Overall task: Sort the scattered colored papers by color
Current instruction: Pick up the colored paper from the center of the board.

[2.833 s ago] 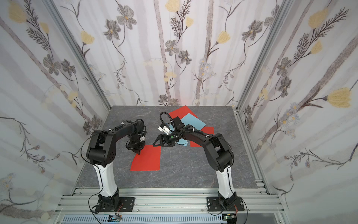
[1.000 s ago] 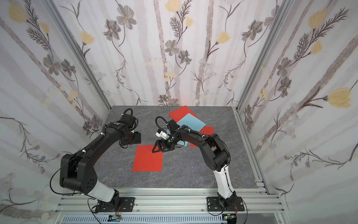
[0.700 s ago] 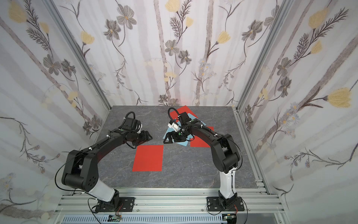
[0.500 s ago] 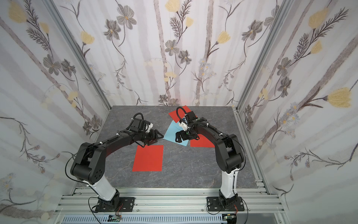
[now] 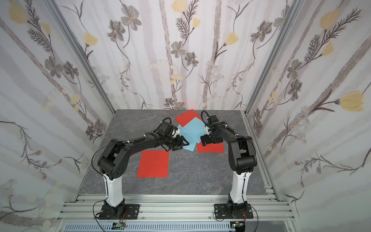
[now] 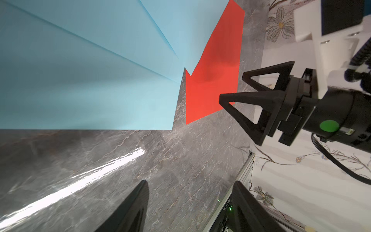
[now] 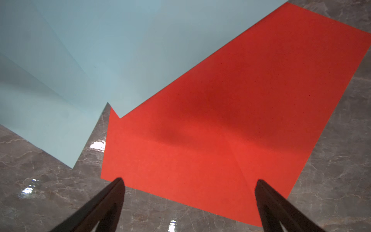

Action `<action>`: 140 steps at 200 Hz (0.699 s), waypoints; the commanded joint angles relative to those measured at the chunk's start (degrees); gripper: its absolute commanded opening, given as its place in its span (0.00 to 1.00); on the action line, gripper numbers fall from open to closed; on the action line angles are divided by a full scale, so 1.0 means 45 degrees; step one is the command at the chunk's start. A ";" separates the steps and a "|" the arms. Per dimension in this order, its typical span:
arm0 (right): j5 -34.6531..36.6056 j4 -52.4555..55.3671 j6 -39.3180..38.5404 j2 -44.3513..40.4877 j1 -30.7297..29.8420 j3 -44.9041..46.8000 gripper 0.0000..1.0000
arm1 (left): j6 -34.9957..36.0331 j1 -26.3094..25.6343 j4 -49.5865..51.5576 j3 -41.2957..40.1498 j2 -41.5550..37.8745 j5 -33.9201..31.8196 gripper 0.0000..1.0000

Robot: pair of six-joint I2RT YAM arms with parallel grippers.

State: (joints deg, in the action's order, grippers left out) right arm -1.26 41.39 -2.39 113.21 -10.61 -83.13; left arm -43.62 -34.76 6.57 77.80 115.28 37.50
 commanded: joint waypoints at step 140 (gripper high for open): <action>-0.3244 -0.0231 0.1391 0.1657 0.2006 -0.0052 1.00 | -0.0544 -0.1350 0.1109 0.4101 0.3350 -0.0442 0.65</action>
State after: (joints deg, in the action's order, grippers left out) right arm -12.99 40.53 3.03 118.85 -1.76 -84.40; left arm -45.41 -40.16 10.81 95.07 128.79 36.03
